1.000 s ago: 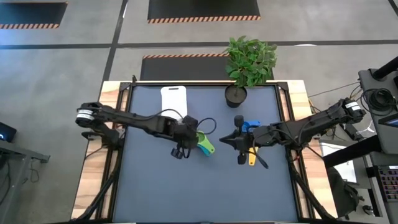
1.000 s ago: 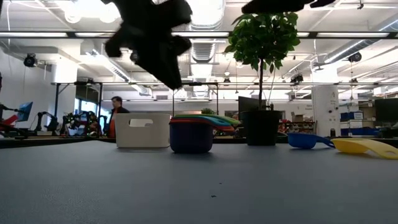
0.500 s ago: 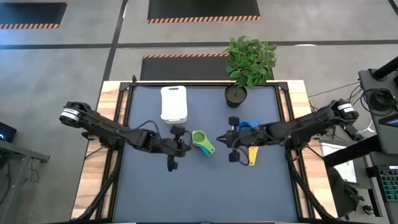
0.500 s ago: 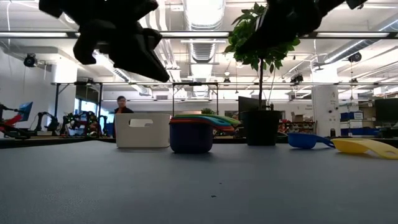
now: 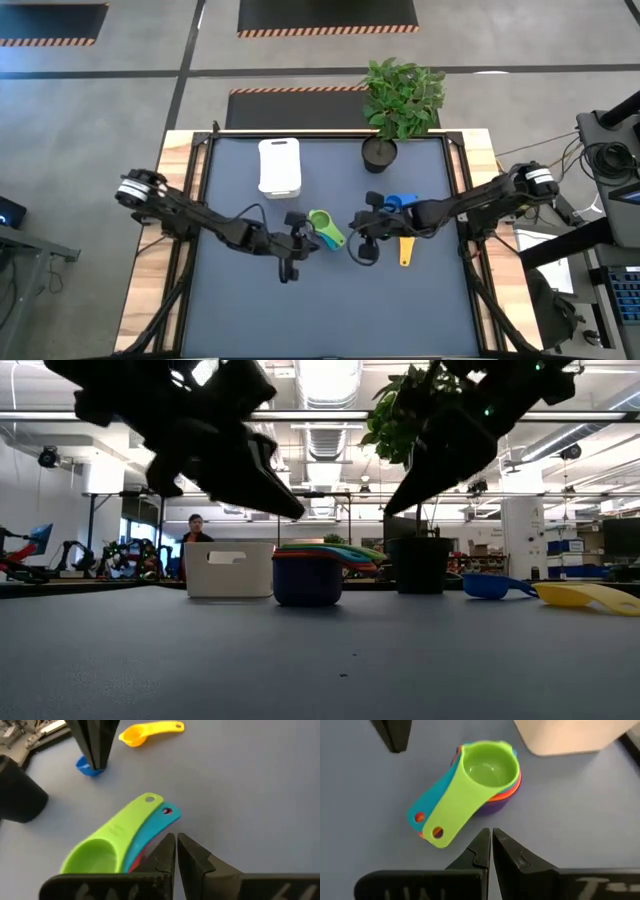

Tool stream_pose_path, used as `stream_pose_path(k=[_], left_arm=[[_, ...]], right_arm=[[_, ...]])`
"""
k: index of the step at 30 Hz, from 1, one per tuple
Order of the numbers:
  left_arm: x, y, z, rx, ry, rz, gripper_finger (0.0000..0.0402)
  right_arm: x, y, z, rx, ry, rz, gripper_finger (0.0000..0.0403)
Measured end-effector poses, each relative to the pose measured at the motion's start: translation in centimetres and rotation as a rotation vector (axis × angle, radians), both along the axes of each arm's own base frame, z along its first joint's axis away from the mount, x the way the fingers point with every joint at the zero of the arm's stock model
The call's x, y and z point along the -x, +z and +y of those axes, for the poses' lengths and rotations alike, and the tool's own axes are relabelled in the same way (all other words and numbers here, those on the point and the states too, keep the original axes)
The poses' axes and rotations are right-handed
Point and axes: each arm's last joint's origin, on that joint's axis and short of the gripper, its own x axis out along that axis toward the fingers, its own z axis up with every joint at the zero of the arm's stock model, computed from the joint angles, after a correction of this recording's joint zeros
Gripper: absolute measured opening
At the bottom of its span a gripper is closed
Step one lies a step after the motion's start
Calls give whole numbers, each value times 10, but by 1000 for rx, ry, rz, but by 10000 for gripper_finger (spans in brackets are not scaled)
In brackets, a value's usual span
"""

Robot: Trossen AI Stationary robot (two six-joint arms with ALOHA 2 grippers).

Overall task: Nest measuring cups in basket
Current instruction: Stack the green measuring cup on top of the light blue measuring cup

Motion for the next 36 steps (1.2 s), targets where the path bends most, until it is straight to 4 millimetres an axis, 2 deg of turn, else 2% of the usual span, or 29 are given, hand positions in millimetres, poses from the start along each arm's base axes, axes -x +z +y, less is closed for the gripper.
stream_pose_path(k=[4, 14, 27, 36], left_arm=[[-7, -18, -4, 17, 5, 37, 0], [-18, -35, -7, 65, 31, 16, 0], [-24, -49, 1, 67, 83, -3, 0], [-32, -42, 0, 74, 81, -38, 0]], right_arm=[[-6, -12, -2, -8, -19, 22, 9], [-19, -39, -1, 14, -42, 54, 9], [-26, -43, 2, -6, -5, 16, 9], [-27, -41, 12, -54, 42, -5, 9]])
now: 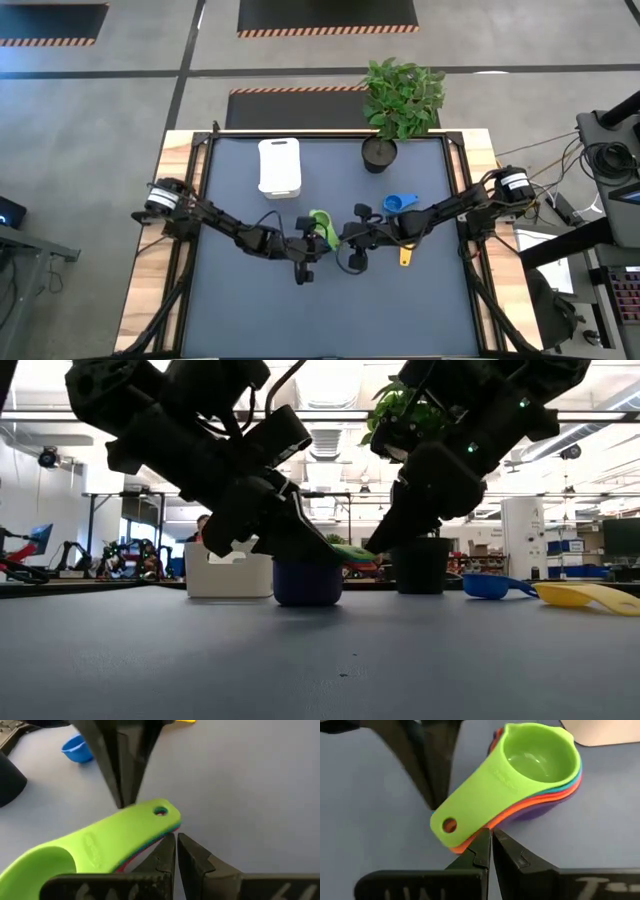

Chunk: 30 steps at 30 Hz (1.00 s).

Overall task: Nest measuring cups in basket
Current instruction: Stack the green measuring cup on top of the light blue measuring cup, then stack the blue measuring cup on top of the green measuring cup

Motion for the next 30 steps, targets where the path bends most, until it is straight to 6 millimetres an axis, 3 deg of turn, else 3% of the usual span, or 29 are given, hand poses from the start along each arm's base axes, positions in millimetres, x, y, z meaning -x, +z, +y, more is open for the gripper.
stream_pose_path(k=[17, 25, 30], left_arm=[[0, 2, 1, -8, 2, -3, 0], [12, 31, -9, -142, -44, -31, 0], [31, 57, -4, -185, -79, -37, 0]], right_arm=[[1, 3, 2, 17, 21, 9, 9], [12, 24, 0, 18, 9, 55, 9], [18, 41, -1, 19, -8, 101, 9]])
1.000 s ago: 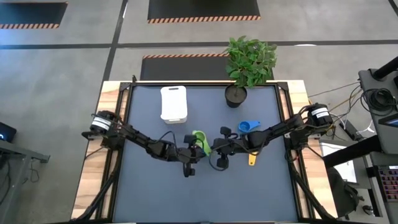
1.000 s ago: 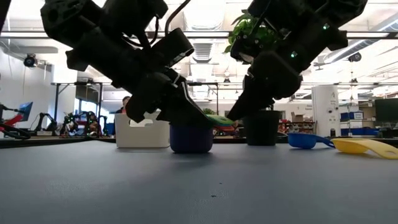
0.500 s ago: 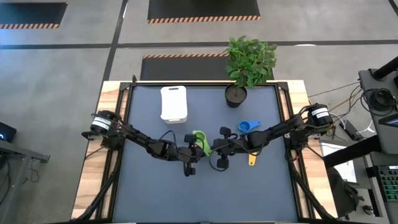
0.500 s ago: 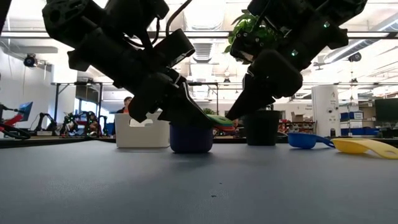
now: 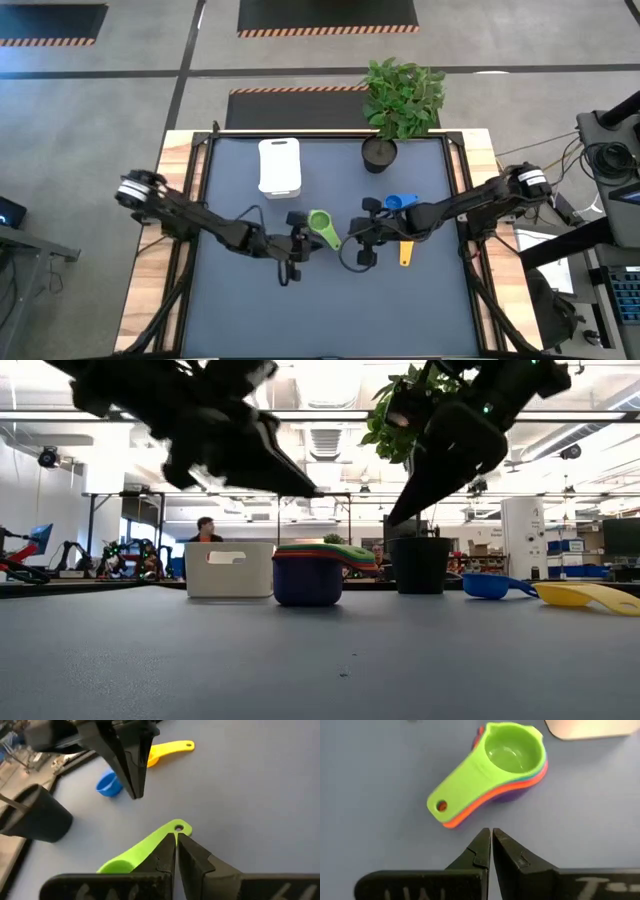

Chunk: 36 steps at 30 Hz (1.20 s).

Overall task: Nest measuring cups in basket
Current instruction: Stack the blue measuring cup on top of the green measuring cup

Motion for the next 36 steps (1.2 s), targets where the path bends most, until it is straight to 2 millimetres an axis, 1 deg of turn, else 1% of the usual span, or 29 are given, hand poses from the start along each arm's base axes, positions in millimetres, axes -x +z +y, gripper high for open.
stream_pose_path(k=[5, 12, 17, 20, 22, 25, 28, 31, 34, 36], left_arm=[[28, 28, 8, -7, -36, -38, 0], [60, 57, 19, -6, -43, -149, 0], [75, 67, 24, -19, -53, -202, 0], [83, 71, 26, -15, -53, -225, 0], [87, 72, 28, -13, -52, -231, 0], [90, 74, 29, -16, -53, -235, 0], [90, 74, 29, -35, -58, -227, 0], [90, 74, 29, -50, -63, -214, 0], [90, 73, 29, -57, -65, -206, 0], [90, 73, 29, -59, -66, -206, 0]], right_arm=[[10, 11, -2, -6, -36, 100, 9], [24, 22, -8, 15, -72, 282, 9], [38, 24, -26, -29, -100, 444, 9], [46, 27, -40, -85, -102, 468, 10], [52, 29, -50, -121, -111, 471, 19], [60, 33, -65, -137, -135, 460, 50], [66, 35, -77, -108, -143, 452, 97], [71, 29, -86, -56, -139, 489, 148], [76, 20, -90, -7, -66, 552, 194], [79, 13, -90, 11, -18, 588, 217]])
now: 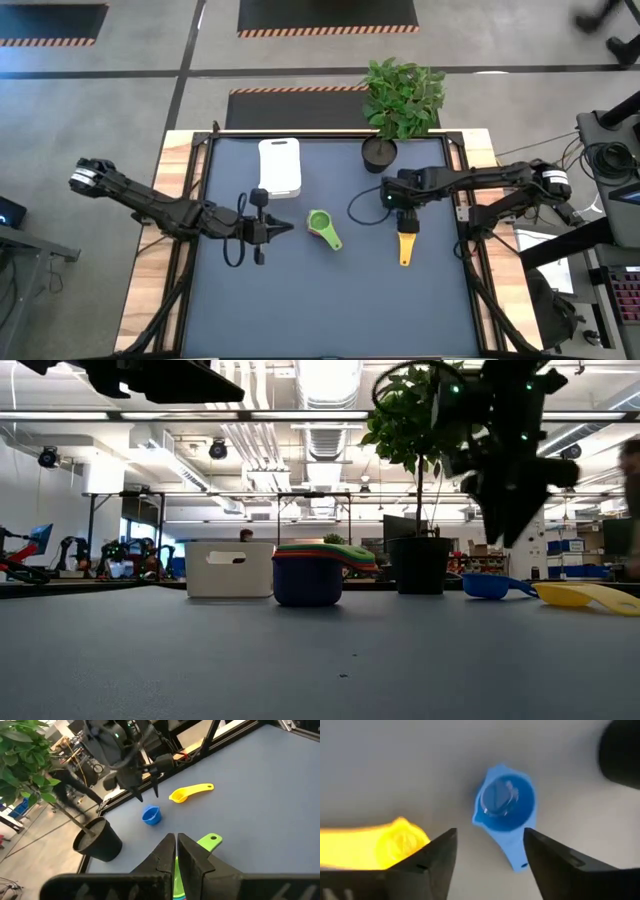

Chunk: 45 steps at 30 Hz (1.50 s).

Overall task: Nest measuring cups in basket
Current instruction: Stack the blue measuring cup on top of the green measuring cup

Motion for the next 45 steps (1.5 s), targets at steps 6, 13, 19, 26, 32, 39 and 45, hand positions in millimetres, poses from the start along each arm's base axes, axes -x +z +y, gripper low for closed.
stream_pose_path(k=[6, 13, 19, 26, 32, 39, 45], left_arm=[[0, 1, 0, -22, -6, -1, 0], [0, 1, 0, -35, -10, 0, 0], [0, 1, 0, -44, -13, 0, 0], [0, 1, 0, -43, -13, -1, 0], [0, 1, 0, -43, -13, 0, 0], [0, 1, 0, -43, -13, -1, 0], [0, 1, 0, -43, -13, -1, 0]], right_arm=[[12, -17, -8, 20, -22, 70, 254], [19, -32, -23, 51, -55, 66, 252], [16, -31, -33, 71, -33, 21, 251], [17, -34, -32, 22, -25, 30, 250], [19, -49, -32, 9, -16, 61, 249], [17, -60, -37, 87, -14, 84, 249], [15, -58, -44, 98, -30, 53, 249]])
